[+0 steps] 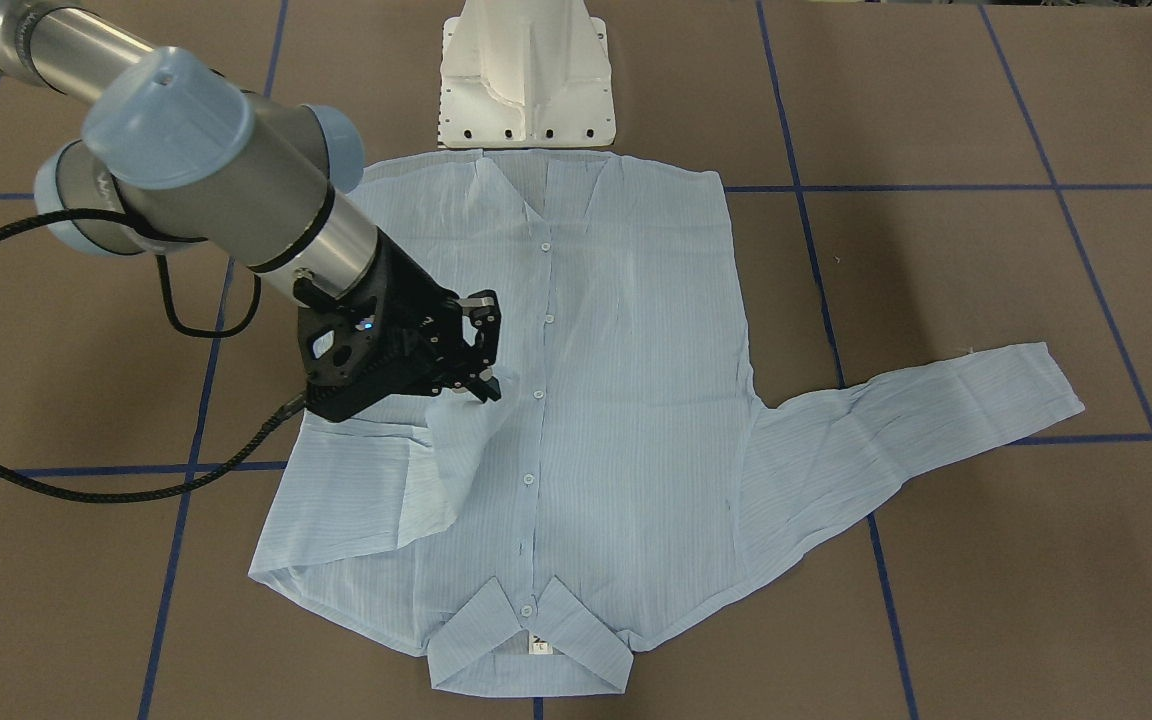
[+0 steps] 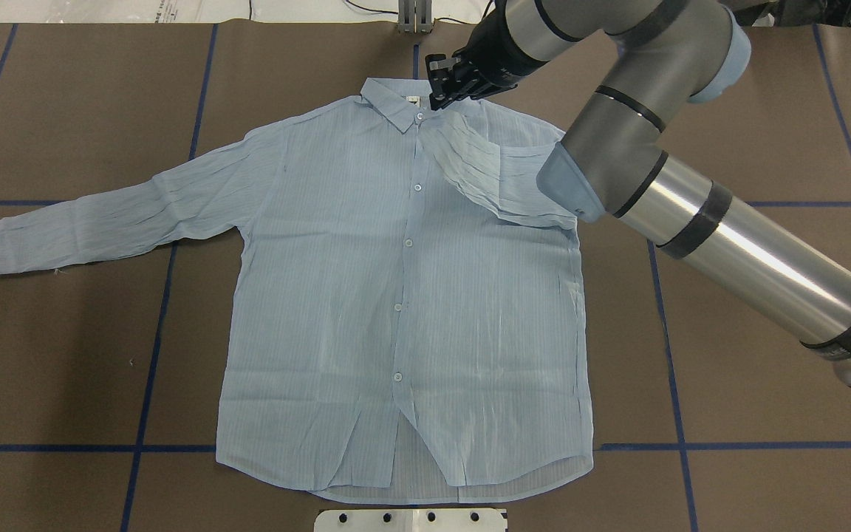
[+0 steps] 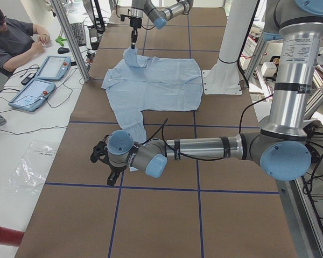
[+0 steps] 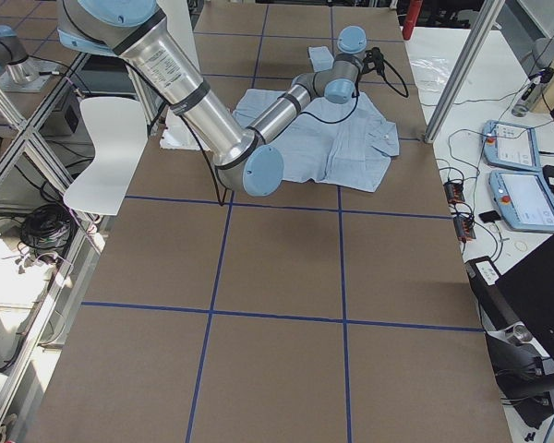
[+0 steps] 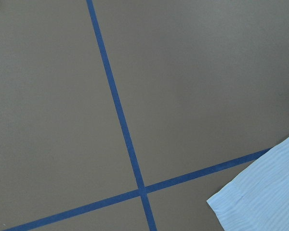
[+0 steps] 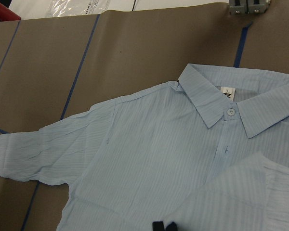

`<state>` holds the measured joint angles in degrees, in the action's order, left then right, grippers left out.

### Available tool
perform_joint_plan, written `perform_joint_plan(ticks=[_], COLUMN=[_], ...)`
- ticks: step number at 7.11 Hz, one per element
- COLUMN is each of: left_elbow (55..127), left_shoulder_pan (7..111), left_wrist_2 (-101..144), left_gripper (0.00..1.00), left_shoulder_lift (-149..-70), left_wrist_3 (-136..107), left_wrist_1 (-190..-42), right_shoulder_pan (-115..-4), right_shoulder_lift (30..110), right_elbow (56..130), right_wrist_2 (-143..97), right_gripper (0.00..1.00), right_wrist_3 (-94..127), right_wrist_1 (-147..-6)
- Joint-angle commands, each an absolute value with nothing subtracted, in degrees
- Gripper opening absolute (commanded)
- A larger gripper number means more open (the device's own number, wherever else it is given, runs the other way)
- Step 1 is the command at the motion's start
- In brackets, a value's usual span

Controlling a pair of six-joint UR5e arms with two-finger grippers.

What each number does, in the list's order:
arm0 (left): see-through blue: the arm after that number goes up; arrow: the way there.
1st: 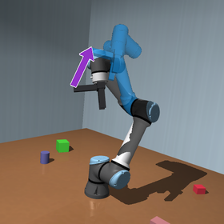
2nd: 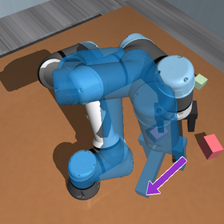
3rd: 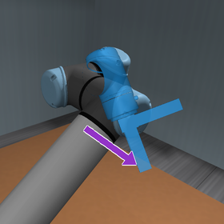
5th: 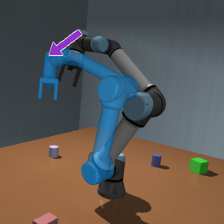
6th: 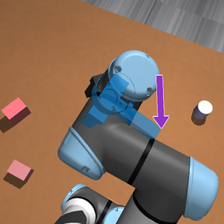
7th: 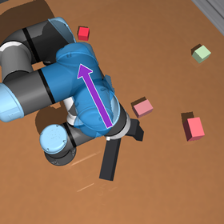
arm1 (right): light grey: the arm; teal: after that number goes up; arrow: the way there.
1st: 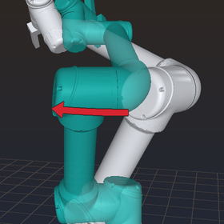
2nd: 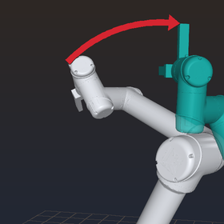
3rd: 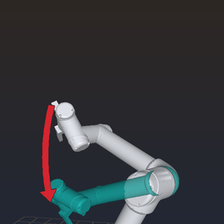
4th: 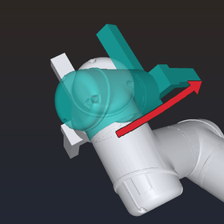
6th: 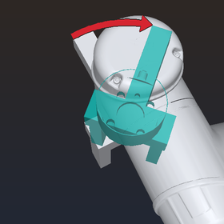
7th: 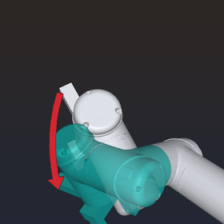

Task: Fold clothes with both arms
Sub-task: 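Lift the sleeve with the right gripper and fold it across the shirt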

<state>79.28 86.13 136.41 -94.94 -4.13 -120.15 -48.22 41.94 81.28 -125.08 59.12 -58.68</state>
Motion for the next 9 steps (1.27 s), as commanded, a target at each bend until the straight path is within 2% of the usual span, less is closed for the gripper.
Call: perform_joint_plan(ticks=[1, 2, 5, 6, 7, 9], left_elbow=[78.58, 78.31, 77.7, 77.26, 76.91, 76.9], left_shoulder_pan=[86.05, 86.04, 86.04, 86.04, 86.04, 86.04], left_wrist_2=[136.41, 136.41, 136.32, 136.32, 136.32, 136.41], left_gripper=[0.99, 0.99, 0.99, 0.99, 0.99, 0.99], left_shoulder_lift=[-95.1, -95.18, -95.71, -96.23, -96.68, -96.68], left_wrist_3=[-4.13, -4.04, -4.13, -4.13, -4.22, -4.83], left_wrist_1=[-120.15, -120.23, -120.41, -120.5, -120.5, -120.59], right_shoulder_pan=[-44.66, -43.26, -37.99, -35.53, -33.07, -32.08], right_shoulder_lift=[38.51, 35.97, 26.66, 24.28, 23.04, 22.68], right_elbow=[76.31, 73.42, 57.44, 54.43, 53.45, 52.3], right_wrist_2=[-120.16, -119.02, -114.19, -109.99, -104.03, -101.16], right_gripper=[0.0, 0.0, 0.0, 0.0, 0.99, 1.0], right_wrist_3=[59.15, 59.15, 58.27, 57.75, 57.83, 57.83], right_wrist_1=[-58.8, -58.8, -58.89, -58.71, -57.75, -56.78])
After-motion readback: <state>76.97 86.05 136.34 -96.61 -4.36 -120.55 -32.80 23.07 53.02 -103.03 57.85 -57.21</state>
